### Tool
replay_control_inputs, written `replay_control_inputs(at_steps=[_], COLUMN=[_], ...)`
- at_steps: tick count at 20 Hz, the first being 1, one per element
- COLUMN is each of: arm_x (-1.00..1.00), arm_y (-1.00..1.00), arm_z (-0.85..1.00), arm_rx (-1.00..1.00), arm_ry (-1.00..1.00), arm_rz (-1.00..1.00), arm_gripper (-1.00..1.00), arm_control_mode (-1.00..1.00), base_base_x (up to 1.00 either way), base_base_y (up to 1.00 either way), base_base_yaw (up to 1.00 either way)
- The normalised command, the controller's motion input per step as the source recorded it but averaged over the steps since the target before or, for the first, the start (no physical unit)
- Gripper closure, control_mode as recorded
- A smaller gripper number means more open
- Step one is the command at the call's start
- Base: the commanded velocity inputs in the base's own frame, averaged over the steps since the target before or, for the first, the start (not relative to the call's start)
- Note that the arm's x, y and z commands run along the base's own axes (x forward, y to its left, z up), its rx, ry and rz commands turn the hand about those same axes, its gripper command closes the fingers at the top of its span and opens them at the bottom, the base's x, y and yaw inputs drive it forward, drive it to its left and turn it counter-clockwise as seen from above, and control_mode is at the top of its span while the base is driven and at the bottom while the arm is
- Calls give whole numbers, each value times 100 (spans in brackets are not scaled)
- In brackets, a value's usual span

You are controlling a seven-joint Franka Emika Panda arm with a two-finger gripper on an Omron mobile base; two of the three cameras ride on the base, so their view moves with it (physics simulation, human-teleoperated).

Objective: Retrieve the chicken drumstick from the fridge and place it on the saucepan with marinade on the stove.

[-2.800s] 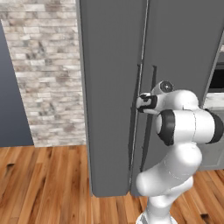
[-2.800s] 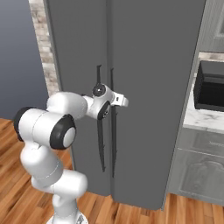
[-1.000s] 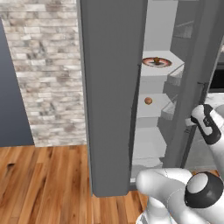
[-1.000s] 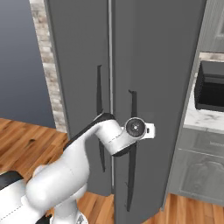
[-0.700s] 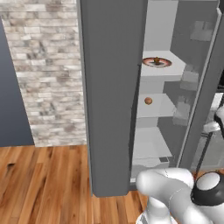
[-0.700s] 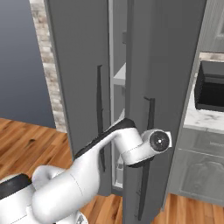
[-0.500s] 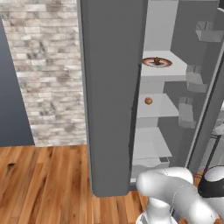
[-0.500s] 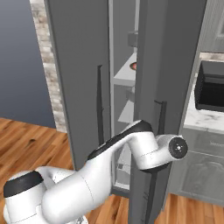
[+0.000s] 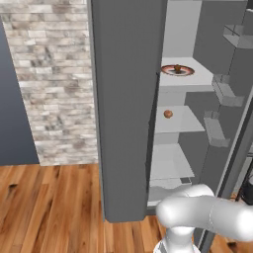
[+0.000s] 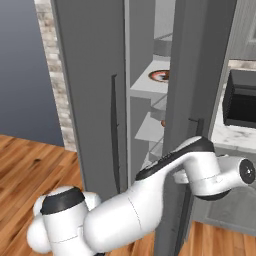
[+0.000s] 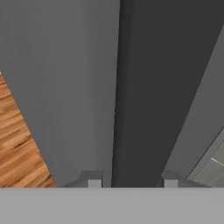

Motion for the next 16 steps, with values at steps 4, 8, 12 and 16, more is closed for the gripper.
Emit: replay_control_inputs(at_steps=[4, 8, 12, 16], arm_x=[-8, -36, -99, -100], arm_y=[-13, -1, 8, 51], arm_z=[-2, 0, 0, 0], arm_rx=[0, 0, 0, 0], arm_ry=[0, 0, -5, -19], arm_rz=[18, 18, 6, -5], arm_gripper=[-100, -100, -100, -100], arm_control_mode=[-100, -100, -100, -100], base_base_x=[0, 0, 0, 0], base_base_y=[0, 0, 0, 0], base_base_yaw=[0, 0, 0, 0])
